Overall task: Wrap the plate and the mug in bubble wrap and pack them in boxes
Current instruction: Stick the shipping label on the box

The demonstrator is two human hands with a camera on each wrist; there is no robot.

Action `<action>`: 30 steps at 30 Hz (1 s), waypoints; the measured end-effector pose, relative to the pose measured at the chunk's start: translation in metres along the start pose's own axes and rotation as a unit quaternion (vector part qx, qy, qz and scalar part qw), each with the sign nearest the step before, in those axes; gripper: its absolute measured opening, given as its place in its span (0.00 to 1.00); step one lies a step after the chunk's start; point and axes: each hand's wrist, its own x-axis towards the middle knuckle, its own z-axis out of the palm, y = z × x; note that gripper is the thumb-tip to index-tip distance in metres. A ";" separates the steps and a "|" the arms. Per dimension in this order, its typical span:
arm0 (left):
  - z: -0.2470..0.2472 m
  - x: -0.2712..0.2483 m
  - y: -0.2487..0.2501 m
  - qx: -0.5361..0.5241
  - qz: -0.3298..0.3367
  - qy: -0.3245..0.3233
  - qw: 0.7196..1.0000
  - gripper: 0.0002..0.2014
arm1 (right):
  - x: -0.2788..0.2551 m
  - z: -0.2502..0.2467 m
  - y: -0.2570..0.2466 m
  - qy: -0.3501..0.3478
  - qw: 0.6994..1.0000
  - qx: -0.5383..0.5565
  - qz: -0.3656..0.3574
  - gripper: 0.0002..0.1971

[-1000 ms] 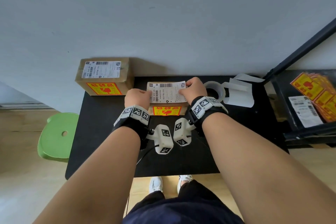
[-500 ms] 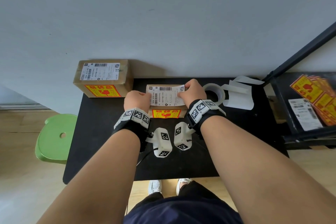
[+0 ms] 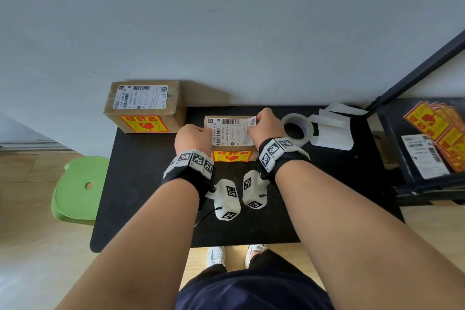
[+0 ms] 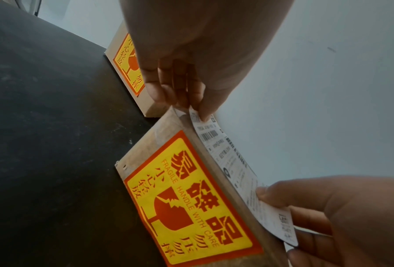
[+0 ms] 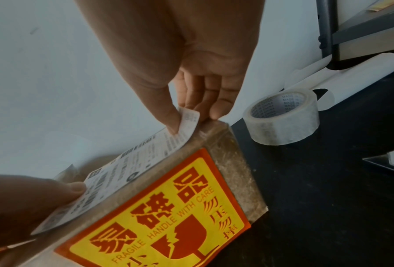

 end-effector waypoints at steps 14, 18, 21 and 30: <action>-0.003 -0.002 -0.009 0.045 0.140 0.079 0.986 0.07 | -0.002 0.005 0.008 0.032 0.999 0.021 0.032 0.12; 0.003 -0.007 -0.005 0.144 0.303 0.038 0.941 0.21 | -0.003 0.006 0.007 0.060 0.996 0.046 0.043 0.16; 0.012 -0.011 -0.006 0.252 0.330 -0.056 0.908 0.25 | -0.002 0.010 0.002 0.021 0.998 0.035 0.053 0.24; 0.019 -0.008 -0.024 0.284 0.310 -0.132 0.897 0.27 | 0.003 0.024 -0.011 0.016 0.990 0.038 0.137 0.36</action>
